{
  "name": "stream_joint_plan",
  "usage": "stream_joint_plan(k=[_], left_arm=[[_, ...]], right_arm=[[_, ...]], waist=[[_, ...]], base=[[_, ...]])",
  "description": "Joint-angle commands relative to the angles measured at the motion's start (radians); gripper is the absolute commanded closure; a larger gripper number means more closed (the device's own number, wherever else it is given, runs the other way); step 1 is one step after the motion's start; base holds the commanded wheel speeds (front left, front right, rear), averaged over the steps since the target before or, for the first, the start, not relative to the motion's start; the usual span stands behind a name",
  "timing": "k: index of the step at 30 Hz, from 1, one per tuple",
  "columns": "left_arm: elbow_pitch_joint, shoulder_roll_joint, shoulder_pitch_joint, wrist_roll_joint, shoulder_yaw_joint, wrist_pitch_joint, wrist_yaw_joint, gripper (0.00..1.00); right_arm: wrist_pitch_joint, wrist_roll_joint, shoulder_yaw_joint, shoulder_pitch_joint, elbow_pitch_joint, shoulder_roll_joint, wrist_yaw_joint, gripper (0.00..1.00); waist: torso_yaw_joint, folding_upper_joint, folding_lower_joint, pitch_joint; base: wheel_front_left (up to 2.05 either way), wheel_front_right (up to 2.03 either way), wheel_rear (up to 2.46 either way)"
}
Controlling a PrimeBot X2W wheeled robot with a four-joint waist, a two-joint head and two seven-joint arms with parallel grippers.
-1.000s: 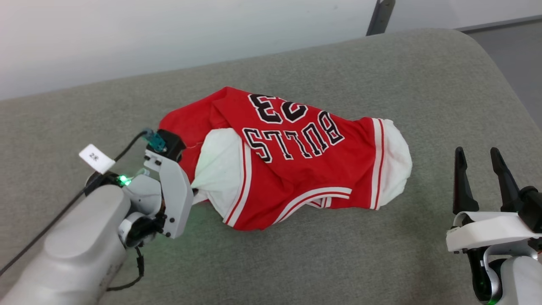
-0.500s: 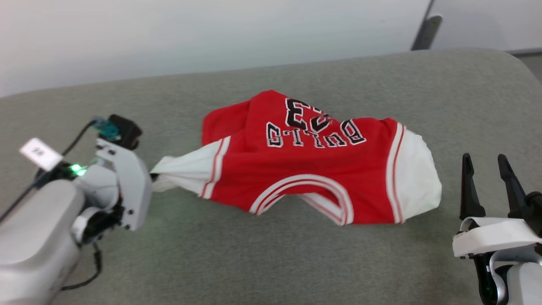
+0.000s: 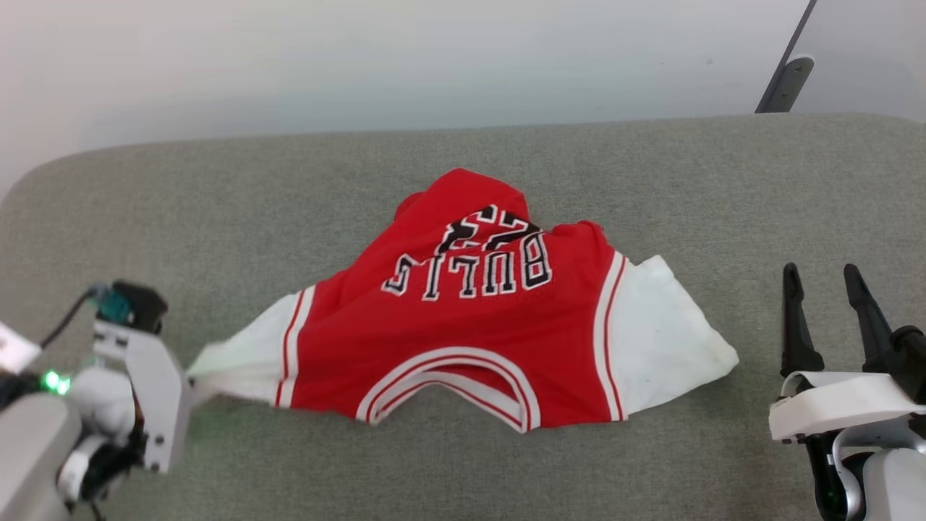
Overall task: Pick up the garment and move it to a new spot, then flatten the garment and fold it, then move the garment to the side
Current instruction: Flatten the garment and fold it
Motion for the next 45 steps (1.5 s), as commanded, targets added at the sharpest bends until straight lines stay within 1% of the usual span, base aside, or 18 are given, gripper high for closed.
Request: stream_joint_plan(k=[1, 7, 8, 9, 10, 11, 12, 13, 17, 22, 25, 29, 32, 37, 41, 45], left_arm=[[0.010, -0.001, 0.022, -0.010, -0.001, -0.006, 0.006, 1.00], [0.087, -0.045, 0.074, -0.041, -0.012, -0.027, -0.001, 1.00], [0.100, -0.054, 0.078, -0.044, -0.013, -0.031, -0.003, 0.95], [0.114, -0.063, 0.080, -0.049, -0.015, -0.033, -0.005, 0.73], [0.127, -0.071, 0.082, -0.053, -0.017, -0.034, -0.009, 0.60], [0.137, -0.077, 0.083, -0.057, -0.017, -0.032, -0.009, 0.53], [0.148, -0.081, 0.082, -0.061, -0.017, -0.034, -0.012, 0.15], [0.156, -0.085, 0.080, -0.067, -0.013, -0.036, -0.014, 0.00], [0.165, -0.078, 0.068, -0.079, -0.009, -0.019, -0.017, 0.00], [0.129, -0.047, 0.061, -0.098, 0.005, 0.020, -0.008, 0.00], [0.087, -0.021, 0.048, -0.106, 0.017, 0.047, 0.012, 0.00], [0.042, -0.001, 0.036, -0.105, 0.027, 0.061, 0.038, 0.00], [0.033, -0.009, 0.020, -0.113, 0.035, 0.066, 0.047, 0.00], [0.063, -0.030, 0.001, -0.130, 0.020, 0.122, 0.051, 0.00], [0.111, -0.045, -0.014, -0.137, 0.010, 0.161, 0.052, 0.00], [0.165, -0.058, -0.024, -0.135, 0.000, 0.178, 0.052, 0.00]], right_arm=[[0.002, 0.006, 0.004, 0.015, -0.003, -0.001, -0.002, 0.00], [0.007, 0.012, 0.019, 0.012, -0.002, -0.001, -0.002, 0.00], [0.008, 0.012, 0.020, 0.012, -0.002, -0.002, -0.002, 0.00], [0.009, 0.014, 0.022, 0.013, -0.002, -0.003, -0.001, 0.00], [0.011, 0.016, 0.024, 0.014, -0.001, -0.004, -0.002, 0.00], [0.011, 0.016, 0.026, 0.016, -0.001, -0.004, -0.001, 0.00], [0.012, 0.017, 0.027, 0.018, -0.002, -0.006, -0.001, 0.00], [0.013, 0.017, 0.028, 0.020, -0.003, -0.007, -0.001, 0.00], [0.016, 0.021, 0.030, 0.028, -0.009, -0.012, -0.001, 0.00], [0.021, 0.025, 0.030, 0.046, -0.021, -0.014, -0.001, 0.00], [0.024, 0.024, 0.029, 0.051, -0.031, -0.016, -0.001, 0.00], [0.029, 0.025, 0.028, 0.061, -0.040, -0.017, -0.002, 0.00], [0.030, 0.026, 0.033, 0.060, -0.046, -0.017, -0.001, 0.00], [0.035, 0.028, 0.044, 0.046, -0.057, -0.021, -0.002, 0.00], [0.040, 0.030, 0.053, 0.034, -0.070, -0.023, -0.002, 0.00], [0.040, 0.032, 0.055, 0.025, -0.077, -0.026, -0.002, 0.00]], waist=[[-0.002, -0.0001, 0.0000, 0.000], [-0.013, -0.0001, 0.0000, -0.001], [-0.014, -0.0001, 0.0000, -0.002], [-0.016, -0.0001, 0.0000, -0.003], [-0.017, -0.0001, 0.0000, -0.006], [-0.019, -0.0001, 0.0000, -0.009], [-0.019, -0.0001, 0.0000, -0.011], [-0.020, -0.0001, 0.0000, -0.014], [-0.019, -0.0001, 0.0000, -0.027], [-0.016, -0.0001, 0.0000, -0.040], [-0.013, -0.0001, 0.0000, -0.045], [-0.010, -0.0001, 0.0000, -0.048], [-0.011, -0.0001, 0.0000, -0.045], [-0.023, -0.0001, 0.0000, -0.030], [-0.040, -0.0001, 0.0000, -0.011], [-0.058, -0.0001, 0.0000, 0.007]], base=[[0.00, 0.00, 0.00], [0.00, 0.00, 0.00], [0.00, 0.00, 0.00], [0.00, 0.00, 0.00], [0.00, 0.00, 0.00], [0.00, 0.00, 0.00], [0.00, 0.00, 0.00], [0.00, 0.00, 0.00], [0.00, 0.00, 0.00], [0.00, 0.00, 0.00], [0.00, 0.00, 0.00], [0.00, 0.00, 0.00], [0.00, 0.00, 0.00], [0.00, 0.00, 0.00], [0.00, 0.00, 0.00], [0.00, 0.00, 0.00]])
